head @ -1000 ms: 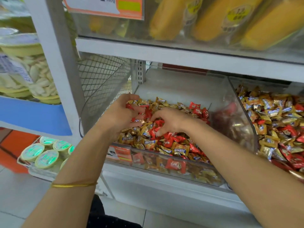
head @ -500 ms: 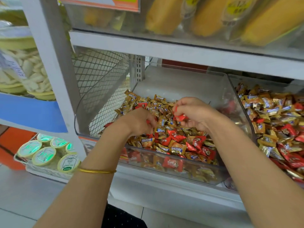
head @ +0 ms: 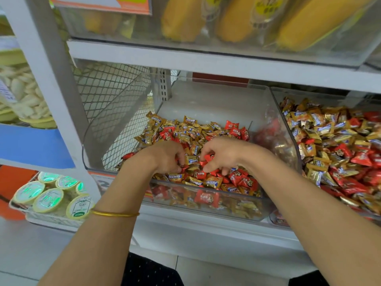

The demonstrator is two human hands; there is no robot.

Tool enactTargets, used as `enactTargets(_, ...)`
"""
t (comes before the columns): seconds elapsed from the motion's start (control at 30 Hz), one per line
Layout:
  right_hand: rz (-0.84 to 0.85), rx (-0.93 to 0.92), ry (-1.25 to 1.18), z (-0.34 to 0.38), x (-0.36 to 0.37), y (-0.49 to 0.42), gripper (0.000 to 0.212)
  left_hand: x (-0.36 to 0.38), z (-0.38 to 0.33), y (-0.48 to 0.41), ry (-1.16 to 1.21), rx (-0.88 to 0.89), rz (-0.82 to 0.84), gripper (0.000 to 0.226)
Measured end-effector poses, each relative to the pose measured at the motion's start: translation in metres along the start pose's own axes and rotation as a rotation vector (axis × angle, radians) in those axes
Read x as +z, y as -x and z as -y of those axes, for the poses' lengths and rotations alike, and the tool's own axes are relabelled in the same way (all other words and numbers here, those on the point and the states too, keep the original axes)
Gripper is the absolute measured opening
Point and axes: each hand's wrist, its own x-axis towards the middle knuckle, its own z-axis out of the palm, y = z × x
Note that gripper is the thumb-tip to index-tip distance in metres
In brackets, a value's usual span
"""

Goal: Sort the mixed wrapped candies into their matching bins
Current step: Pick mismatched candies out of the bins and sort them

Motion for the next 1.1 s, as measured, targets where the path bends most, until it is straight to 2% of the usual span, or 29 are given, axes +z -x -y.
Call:
enactTargets(0.3, -0.121, -0.02, -0.019, -0.001, 0.003, 0.013, 0.02, -0.003, -0.004, 0.006, -0.011, 0.009, -0.006, 0.031)
enactTargets(0.4, -0.187, -0.029, -0.059, -0.004, -0.003, 0.022, 0.018, -0.007, -0.012, 0.011, 0.057, 0.084, -0.044, 0.027)
enactTargets(0.5, -0.244, -0.039, -0.078, -0.008, -0.017, 0.035, 0.018, -0.003, -0.022, 0.012, 0.101, 0.167, 0.01, 0.023)
enactTargets(0.6, -0.212, 0.0, -0.001, -0.012, -0.026, 0.048, 0.018, 0.003, -0.028, 0.011, 0.068, 0.186, 0.079, 0.021)
enactTargets(0.7, -0.072, 0.068, 0.19, -0.014, -0.02, 0.05, 0.014, 0.008, -0.03, 0.009, 0.026, 0.182, 0.138, 0.027)
enactTargets(0.77, 0.009, 0.103, 0.234, -0.016, -0.015, 0.048, 0.023, 0.01, -0.031, 0.009, 0.04, 0.175, 0.151, 0.029)
enactTargets(0.93, 0.115, 0.122, 0.139, -0.022, -0.004, 0.044, 0.066, 0.01, -0.035, 0.01, -0.015, 0.164, 0.172, 0.046)
enactTargets(1.0, 0.114, 0.108, 0.127, -0.022, 0.001, 0.042, 0.073, 0.01, -0.036, 0.01, -0.037, 0.165, 0.167, 0.042)
enactTargets(1.1, 0.069, 0.085, 0.142, -0.018, 0.006, 0.04, 0.066, 0.01, -0.035, 0.008, -0.054, 0.165, 0.153, 0.036)
